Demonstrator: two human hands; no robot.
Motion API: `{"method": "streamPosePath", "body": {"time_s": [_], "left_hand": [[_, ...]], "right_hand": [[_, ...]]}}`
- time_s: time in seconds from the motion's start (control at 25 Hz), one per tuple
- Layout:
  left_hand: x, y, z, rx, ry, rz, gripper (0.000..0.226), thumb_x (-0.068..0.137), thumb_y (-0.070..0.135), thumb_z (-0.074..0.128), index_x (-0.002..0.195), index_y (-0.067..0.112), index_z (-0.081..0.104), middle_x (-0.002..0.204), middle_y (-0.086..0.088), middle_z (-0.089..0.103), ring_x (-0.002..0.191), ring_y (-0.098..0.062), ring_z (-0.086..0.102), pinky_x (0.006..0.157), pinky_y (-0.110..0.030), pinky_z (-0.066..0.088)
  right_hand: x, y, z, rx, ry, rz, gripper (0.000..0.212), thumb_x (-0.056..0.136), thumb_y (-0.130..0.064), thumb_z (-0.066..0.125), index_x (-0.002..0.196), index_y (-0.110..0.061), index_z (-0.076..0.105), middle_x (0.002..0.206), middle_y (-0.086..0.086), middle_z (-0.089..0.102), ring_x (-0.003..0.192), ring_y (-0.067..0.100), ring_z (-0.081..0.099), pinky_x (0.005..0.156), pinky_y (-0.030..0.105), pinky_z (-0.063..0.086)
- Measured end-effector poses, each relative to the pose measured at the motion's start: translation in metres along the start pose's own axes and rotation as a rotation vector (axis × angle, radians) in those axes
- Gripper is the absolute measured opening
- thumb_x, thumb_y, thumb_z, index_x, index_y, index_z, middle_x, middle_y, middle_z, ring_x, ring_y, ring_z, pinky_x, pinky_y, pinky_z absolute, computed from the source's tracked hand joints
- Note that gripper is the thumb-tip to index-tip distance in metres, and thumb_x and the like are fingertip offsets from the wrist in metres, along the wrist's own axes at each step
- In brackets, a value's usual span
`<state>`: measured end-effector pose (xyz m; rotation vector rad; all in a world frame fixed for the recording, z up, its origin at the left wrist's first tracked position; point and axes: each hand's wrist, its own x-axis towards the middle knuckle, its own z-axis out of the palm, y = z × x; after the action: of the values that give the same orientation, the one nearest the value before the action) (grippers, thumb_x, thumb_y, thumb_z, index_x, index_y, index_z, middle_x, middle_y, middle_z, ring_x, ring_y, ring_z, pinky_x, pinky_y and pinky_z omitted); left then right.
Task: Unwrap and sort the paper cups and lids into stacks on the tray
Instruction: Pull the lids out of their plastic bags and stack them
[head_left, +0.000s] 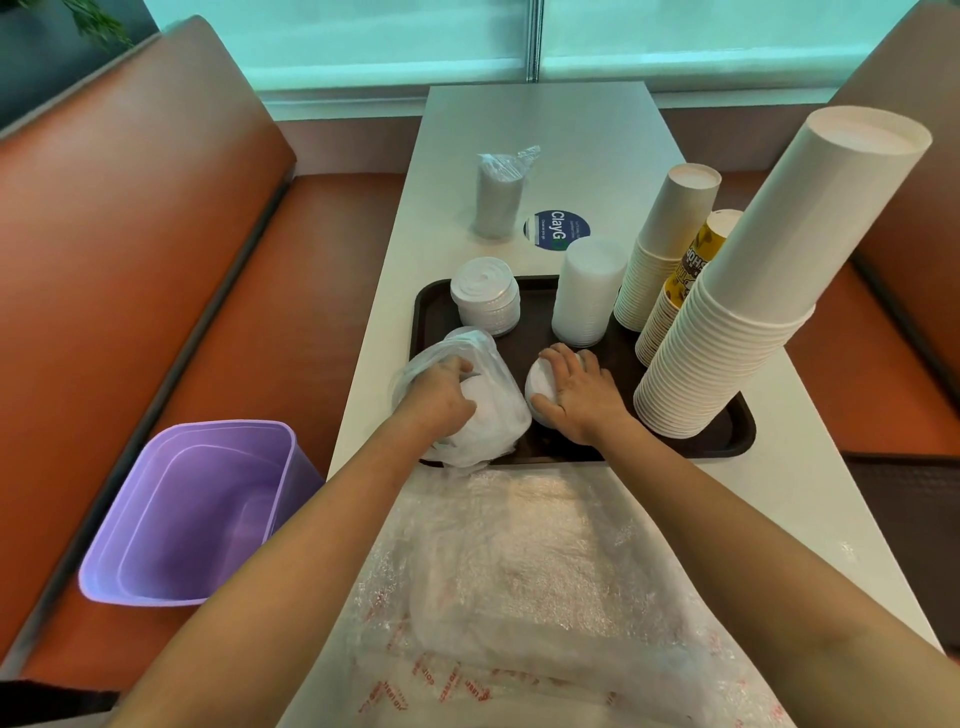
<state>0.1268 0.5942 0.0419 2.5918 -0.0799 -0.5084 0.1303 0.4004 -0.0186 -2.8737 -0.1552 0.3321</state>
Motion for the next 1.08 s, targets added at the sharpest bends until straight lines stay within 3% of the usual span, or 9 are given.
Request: {"method": "streamPosePath", "body": {"time_s": [0.08,0.2,0.32,0.44,0.6,0.76,0.88,1.0,1.08], "left_hand": [[-0.003,0.002,-0.003,-0.05,0.014,-0.003,0.038,0.088,0.007,0.054,0.125,0.012,0.05,0.119,-0.007,0.058,0.11,-0.023,0.053,0.085,-0.026,0.039],[-0.007,0.005,-0.007,-0.021,0.045,0.035,0.025,0.089,0.002,0.047,0.111,0.009,0.055,0.098,-0.008,0.057,0.095,-0.023,0.054,0.075,-0.025,0.037],[-0.014,0.008,-0.012,-0.002,0.096,0.07,0.03,0.091,0.004,0.045,0.12,0.008,0.053,0.114,-0.011,0.059,0.094,-0.017,0.048,0.079,-0.023,0.036],[-0.022,0.01,-0.018,-0.014,0.226,0.122,0.032,0.09,0.009,0.05,0.123,0.009,0.053,0.124,-0.01,0.056,0.107,-0.021,0.051,0.085,-0.025,0.037],[-0.034,0.016,-0.026,0.028,0.347,0.183,0.035,0.088,0.011,0.052,0.122,0.012,0.059,0.118,-0.012,0.062,0.107,-0.028,0.056,0.084,-0.028,0.042],[-0.046,0.022,-0.034,-0.079,0.489,0.22,0.039,0.085,0.013,0.054,0.124,0.018,0.059,0.114,-0.008,0.065,0.102,-0.026,0.06,0.084,-0.029,0.046],[-0.049,0.025,-0.041,-0.335,0.572,0.185,0.04,0.084,0.011,0.058,0.123,0.016,0.057,0.111,-0.007,0.065,0.1,-0.025,0.059,0.086,-0.029,0.047],[-0.045,0.026,-0.046,-0.637,0.559,0.142,0.036,0.084,0.006,0.06,0.118,0.013,0.056,0.107,-0.004,0.06,0.103,-0.025,0.058,0.092,-0.036,0.049],[-0.045,0.03,-0.048,-0.825,0.507,0.107,0.033,0.086,0.004,0.057,0.117,0.013,0.055,0.107,-0.002,0.057,0.1,-0.022,0.057,0.086,-0.033,0.05]], "right_hand": [[0.0,0.0,0.0,0.013,-0.004,0.002,0.066,0.092,-0.052,0.039,0.148,-0.022,0.018,0.157,0.001,0.011,0.141,0.03,0.011,0.113,0.049,0.02],[-0.001,-0.001,-0.005,-0.013,-0.034,0.015,0.066,0.094,-0.054,0.038,0.149,-0.026,0.016,0.16,-0.003,0.004,0.145,0.031,-0.001,0.116,0.054,0.009],[-0.005,-0.003,-0.01,-0.031,0.026,0.014,0.068,0.093,-0.059,0.035,0.15,-0.028,0.012,0.16,-0.006,0.001,0.146,0.031,-0.005,0.116,0.055,0.006],[-0.011,-0.006,-0.013,-0.048,0.081,-0.016,0.073,0.089,-0.066,0.028,0.151,-0.031,0.009,0.16,-0.004,0.004,0.146,0.029,-0.001,0.117,0.055,0.008],[-0.017,-0.011,-0.019,0.054,0.184,-0.02,0.079,0.078,-0.065,0.016,0.148,-0.03,0.025,0.157,0.0,0.019,0.144,0.027,0.012,0.116,0.05,0.015],[-0.029,-0.022,-0.031,0.426,0.499,-0.05,0.047,0.093,-0.037,0.044,0.132,-0.013,0.052,0.137,0.009,0.047,0.128,0.025,0.041,0.105,0.035,0.03],[-0.034,-0.041,-0.056,0.851,0.656,-0.086,0.033,0.092,-0.026,0.045,0.114,-0.006,0.06,0.111,0.004,0.055,0.105,0.019,0.053,0.092,0.03,0.043],[-0.037,-0.061,-0.087,1.136,0.606,-0.102,0.017,0.098,-0.016,0.045,0.102,-0.009,0.059,0.09,-0.002,0.059,0.082,0.015,0.057,0.075,0.03,0.048],[-0.04,-0.069,-0.1,1.266,0.514,-0.088,0.018,0.1,-0.016,0.042,0.102,-0.009,0.059,0.087,-0.002,0.059,0.074,0.012,0.055,0.063,0.025,0.045]]}}
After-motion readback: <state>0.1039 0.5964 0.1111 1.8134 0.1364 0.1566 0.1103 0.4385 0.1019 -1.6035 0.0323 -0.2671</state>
